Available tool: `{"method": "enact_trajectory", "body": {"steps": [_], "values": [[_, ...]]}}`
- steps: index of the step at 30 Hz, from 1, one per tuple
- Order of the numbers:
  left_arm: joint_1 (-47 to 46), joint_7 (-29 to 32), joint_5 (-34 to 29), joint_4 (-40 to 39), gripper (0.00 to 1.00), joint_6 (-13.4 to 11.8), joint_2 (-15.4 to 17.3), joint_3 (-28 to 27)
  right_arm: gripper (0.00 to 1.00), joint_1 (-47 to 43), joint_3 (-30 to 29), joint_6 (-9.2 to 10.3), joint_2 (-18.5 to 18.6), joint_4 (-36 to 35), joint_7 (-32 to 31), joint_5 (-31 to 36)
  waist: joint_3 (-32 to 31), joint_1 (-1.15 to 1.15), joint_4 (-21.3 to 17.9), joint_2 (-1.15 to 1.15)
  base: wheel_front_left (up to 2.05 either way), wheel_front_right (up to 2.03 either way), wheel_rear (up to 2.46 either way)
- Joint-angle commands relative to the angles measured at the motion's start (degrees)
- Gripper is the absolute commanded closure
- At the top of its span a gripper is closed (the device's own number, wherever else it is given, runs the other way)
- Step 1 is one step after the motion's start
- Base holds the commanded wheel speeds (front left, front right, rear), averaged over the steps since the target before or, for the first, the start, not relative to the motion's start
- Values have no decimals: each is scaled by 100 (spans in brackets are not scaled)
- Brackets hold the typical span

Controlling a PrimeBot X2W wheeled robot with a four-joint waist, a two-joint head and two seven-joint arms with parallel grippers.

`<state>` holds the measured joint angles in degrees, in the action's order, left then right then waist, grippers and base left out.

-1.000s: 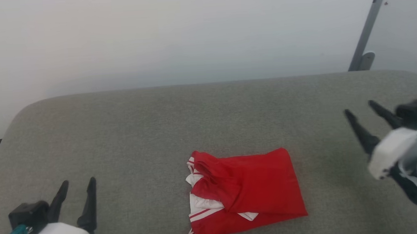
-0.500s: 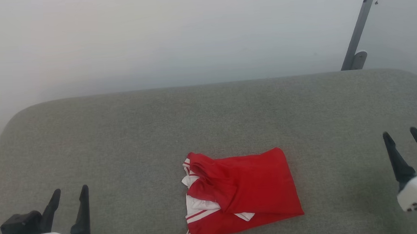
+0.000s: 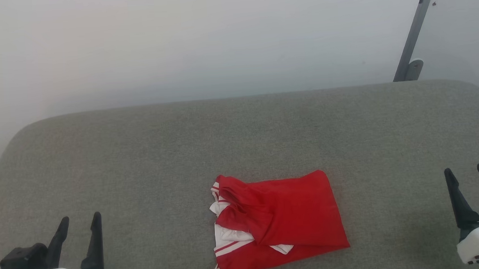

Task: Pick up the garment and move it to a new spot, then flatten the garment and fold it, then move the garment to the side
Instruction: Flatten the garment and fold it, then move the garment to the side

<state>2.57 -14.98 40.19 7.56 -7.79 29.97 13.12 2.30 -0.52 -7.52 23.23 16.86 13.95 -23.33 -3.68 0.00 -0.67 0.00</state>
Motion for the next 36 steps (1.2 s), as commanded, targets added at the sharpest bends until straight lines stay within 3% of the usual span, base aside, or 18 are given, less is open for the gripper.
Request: {"method": "enact_trajectory", "body": {"steps": [1, 36], "values": [[83, -25, -33, 8, 0, 13, -30, -26, 0, -80, -44, 7, -37, -80, -31, 48, 0, 0, 1, 0, 0, 0, 0], [39, -17, -91, -96, 0, 11, -47, 25, 0, -314, -172, 7, -242, -501, -324, 373, 45, 0, 128, 0, 0, 0, 0]]}}
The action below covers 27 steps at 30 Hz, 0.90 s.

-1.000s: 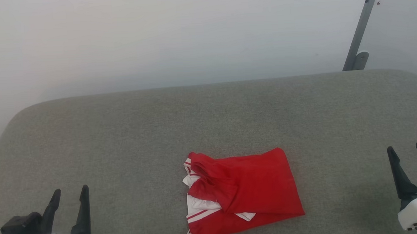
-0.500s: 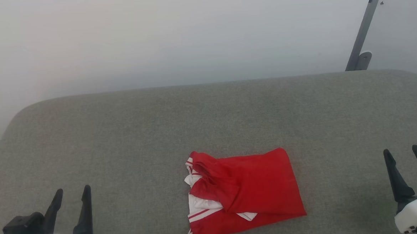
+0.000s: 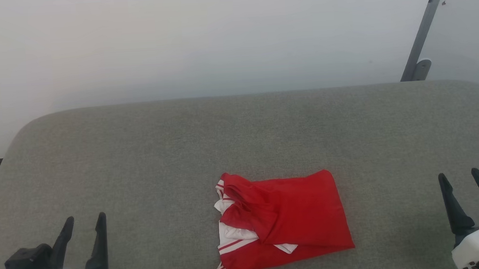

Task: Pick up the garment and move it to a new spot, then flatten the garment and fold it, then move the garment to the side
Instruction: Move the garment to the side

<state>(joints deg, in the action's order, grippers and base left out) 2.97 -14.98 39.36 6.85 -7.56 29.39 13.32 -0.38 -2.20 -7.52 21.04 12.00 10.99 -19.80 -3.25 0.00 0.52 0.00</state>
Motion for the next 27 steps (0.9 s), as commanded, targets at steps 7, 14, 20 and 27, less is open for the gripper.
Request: {"method": "enact_trajectory", "body": {"steps": [7, 14, 20, 27], "values": [[-80, 24, -30, -54, 0, -29, 36, 37, 0, 4, 166, 7, -35, 27, -121, -53, 36, 0, 112, 0, 0, 0, 0], [-118, 90, -49, -92, 0, -67, 43, 92, 0, 205, 815, 7, -21, 120, -673, -295, 100, 0, 385, 0, 0, 0, 0], [-189, 162, -100, -110, 0, -78, 7, 204, 0, 411, 1404, 8, 73, 320, -1368, -661, 153, 0, 740, 0, 0, 0, 0], [-261, 212, -120, -133, 0, -61, -31, 316, 0, 694, 1614, 8, 169, 681, -2211, -929, 293, 0, 1135, 0, 0, 0, 0]]}}
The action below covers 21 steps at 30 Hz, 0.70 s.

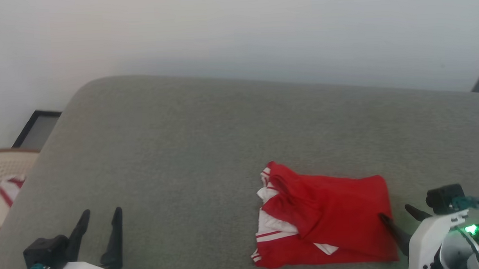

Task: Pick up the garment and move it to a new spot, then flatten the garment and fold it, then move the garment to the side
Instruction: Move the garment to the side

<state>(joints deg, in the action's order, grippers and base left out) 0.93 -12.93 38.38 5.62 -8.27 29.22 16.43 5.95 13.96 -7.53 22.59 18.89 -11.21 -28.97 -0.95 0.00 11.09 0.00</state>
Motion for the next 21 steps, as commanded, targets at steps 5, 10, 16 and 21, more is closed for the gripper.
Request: {"method": "enact_trajectory", "body": {"steps": [5, 10, 16, 21], "values": [[-139, -2, -38, 20, 0, 22, -71, 71, 0, 316, 49, 8, 5, 341, -575, -100, 190, 0, 270, 0, 0, 0, 0], [-209, -12, -56, 76, 0, 45, -126, 136, 0, 618, 123, 8, -48, 711, -1107, -124, 297, 0, 378, 0, 0, 0, 0], [-278, -28, -41, 156, 0, 75, -174, 172, 22, 881, 254, 8, -125, 1117, -1593, -227, 359, 0, 426, 0, 0, 0, 0], [-338, -46, -28, 197, 0, 81, -179, 167, 100, 986, 372, 10, -82, 1195, -1842, -288, 382, 0, 414, 0, 0, 0, 0]]}}
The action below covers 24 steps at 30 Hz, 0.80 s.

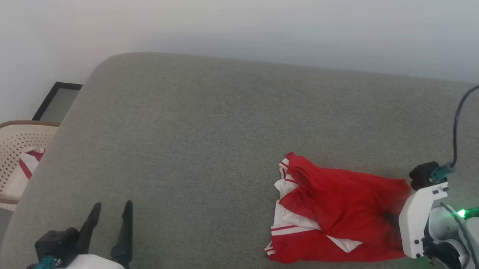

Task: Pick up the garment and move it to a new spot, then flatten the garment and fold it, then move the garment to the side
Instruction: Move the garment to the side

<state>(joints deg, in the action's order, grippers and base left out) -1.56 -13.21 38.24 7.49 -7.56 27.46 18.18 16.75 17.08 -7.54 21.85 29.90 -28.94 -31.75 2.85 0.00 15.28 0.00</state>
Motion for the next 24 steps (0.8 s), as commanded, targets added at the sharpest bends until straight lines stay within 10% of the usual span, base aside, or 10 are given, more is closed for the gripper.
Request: {"method": "enact_trajectory", "body": {"steps": [1, 24], "values": [[-89, -25, -15, 21, 0, 11, -2, -9, 100, -50, 5, 13, 5, 102, -62, -42, 6, 0, -15, 0, 0, 0, 0], [-760, -35, -196, 182, 0, 179, -96, 207, 100, 953, -549, 12, 1202, -156, 69, 390, 313, 0, -1152, 0, 0, 0, 0]]}}
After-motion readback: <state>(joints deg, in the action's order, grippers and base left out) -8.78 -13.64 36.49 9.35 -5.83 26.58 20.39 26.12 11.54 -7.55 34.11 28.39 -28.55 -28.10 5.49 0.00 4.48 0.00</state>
